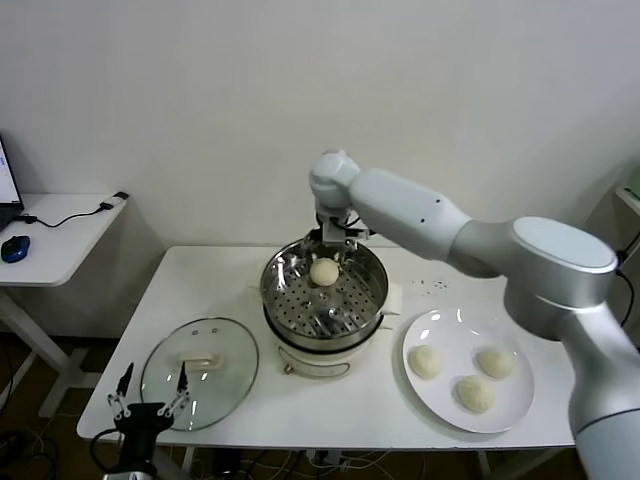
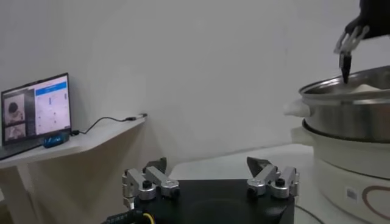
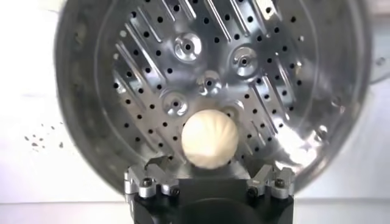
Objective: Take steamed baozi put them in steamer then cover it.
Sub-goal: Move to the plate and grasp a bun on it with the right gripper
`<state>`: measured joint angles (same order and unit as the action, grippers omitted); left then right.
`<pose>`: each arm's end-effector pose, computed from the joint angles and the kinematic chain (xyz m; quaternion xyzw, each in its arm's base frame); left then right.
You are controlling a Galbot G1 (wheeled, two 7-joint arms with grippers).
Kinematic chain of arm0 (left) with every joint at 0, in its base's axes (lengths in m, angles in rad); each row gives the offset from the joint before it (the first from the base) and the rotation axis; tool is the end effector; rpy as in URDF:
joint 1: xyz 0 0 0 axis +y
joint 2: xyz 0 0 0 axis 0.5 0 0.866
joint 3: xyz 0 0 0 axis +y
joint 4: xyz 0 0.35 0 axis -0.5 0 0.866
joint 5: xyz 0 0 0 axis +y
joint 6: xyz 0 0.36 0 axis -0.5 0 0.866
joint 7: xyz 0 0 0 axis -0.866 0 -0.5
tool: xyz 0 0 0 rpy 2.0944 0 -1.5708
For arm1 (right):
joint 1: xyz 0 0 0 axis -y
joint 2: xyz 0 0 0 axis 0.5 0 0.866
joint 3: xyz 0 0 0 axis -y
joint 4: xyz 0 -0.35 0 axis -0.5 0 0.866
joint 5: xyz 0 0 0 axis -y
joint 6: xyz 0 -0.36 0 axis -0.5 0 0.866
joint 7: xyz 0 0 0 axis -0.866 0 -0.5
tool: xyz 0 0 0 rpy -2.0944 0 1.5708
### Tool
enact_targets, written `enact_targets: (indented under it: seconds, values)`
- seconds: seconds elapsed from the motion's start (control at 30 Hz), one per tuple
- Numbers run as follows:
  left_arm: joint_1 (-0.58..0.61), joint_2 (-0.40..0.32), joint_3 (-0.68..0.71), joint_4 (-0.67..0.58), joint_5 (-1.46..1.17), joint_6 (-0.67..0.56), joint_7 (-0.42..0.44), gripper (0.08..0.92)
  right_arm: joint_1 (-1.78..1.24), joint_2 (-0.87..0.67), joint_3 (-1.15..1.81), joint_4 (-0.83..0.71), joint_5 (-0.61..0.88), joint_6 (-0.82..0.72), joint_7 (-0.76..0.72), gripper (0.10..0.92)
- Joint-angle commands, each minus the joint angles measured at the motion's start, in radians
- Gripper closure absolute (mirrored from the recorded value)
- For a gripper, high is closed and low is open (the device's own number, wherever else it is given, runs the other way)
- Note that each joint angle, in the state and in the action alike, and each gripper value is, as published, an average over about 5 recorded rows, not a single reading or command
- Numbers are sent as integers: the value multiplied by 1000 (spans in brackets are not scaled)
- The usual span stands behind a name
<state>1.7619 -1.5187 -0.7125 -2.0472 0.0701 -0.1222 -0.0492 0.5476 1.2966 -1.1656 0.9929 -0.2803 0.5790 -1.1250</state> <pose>0.1184 0.0696 -0.3430 0.0770 -0.9890 -0.1138 0.0549 0.6080 0.1402 -0.0210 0.5999 -0.1221 0.7904 0.0216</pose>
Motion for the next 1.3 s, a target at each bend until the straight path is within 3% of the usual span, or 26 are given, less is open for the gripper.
enact_targets:
  seconds: [0.03,0.2,0.33,0.5,0.87,1.3]
  values:
    - [3,1,11,-19,3,2,1,177,325,-421,-355,370,709,-683,126,203]
    - [5,-1,20,-24,6,2,0,177,304,-581,-371,456,818,-893,117,203]
    - [13,-3,21,-27,8,0,0,177,232,-690,-369,519,884,-977,129,203]
    - [23,-1,18,-26,6,-4,-1,177,69,-766,-302,554,857,-1020,138,203]
    - [42,-4,12,-28,5,-10,-4,177,-257,-721,-141,461,635,-986,119,203]
    - [52,-6,6,-14,2,-21,-7,177,-416,-625,-24,356,564,-971,161,203]
